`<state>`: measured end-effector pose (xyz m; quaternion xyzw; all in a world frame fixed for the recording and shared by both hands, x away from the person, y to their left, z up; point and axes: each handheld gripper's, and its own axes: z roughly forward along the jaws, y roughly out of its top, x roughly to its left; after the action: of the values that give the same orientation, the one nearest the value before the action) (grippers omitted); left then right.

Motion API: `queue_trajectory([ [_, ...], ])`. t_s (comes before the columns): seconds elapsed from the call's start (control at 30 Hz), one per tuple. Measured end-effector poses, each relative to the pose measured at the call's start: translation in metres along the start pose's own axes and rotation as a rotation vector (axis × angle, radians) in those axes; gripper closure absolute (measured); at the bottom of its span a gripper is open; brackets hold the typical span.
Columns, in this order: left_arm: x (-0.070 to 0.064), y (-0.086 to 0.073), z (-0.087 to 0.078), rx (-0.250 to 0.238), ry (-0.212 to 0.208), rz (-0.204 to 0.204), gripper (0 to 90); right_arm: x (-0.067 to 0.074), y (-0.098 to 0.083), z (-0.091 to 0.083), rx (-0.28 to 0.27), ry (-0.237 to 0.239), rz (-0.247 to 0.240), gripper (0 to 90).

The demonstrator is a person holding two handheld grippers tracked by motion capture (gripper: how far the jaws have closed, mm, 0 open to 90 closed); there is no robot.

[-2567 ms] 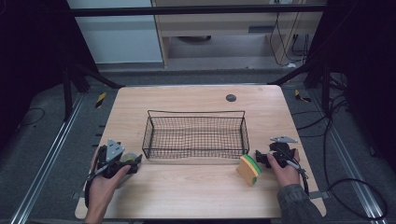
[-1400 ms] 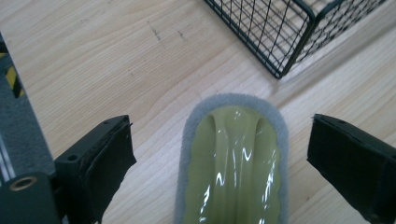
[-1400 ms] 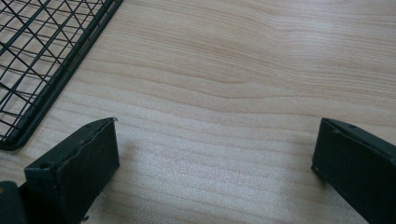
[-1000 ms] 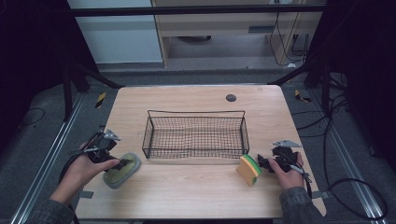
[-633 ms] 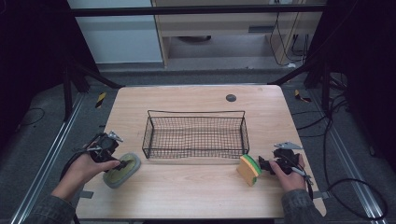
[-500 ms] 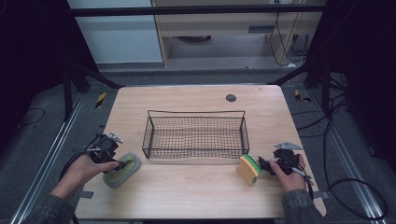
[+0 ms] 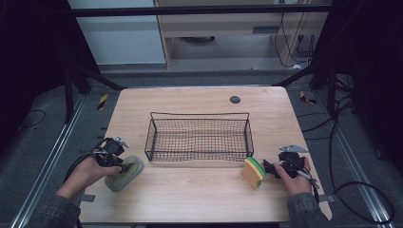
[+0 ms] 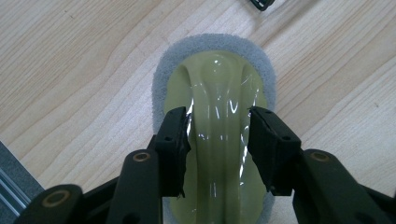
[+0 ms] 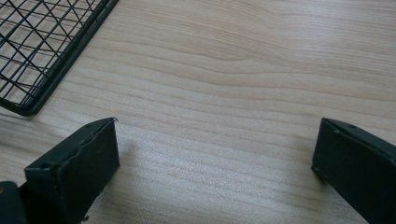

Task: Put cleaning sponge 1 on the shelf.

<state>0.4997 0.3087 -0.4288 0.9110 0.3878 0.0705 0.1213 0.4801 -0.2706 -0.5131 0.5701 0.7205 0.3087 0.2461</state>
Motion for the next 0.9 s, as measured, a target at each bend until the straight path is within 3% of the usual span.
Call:
queue_trajectory([
  [0.6,0.002,-0.005,0.001,0.012,-0.019,0.019,70.4,0.0,0.0,0.0,0.0,0.0,0.0,0.7],
  [0.8,0.001,-0.009,-0.01,-0.022,0.004,0.041,70.6,0.0,0.0,0.0,0.002,0.001,0.002,0.7],
  [0.9,-0.002,-0.012,-0.02,-0.036,0.02,0.072,70.6,0.0,0.0,0.0,0.002,0.001,0.002,0.7],
])
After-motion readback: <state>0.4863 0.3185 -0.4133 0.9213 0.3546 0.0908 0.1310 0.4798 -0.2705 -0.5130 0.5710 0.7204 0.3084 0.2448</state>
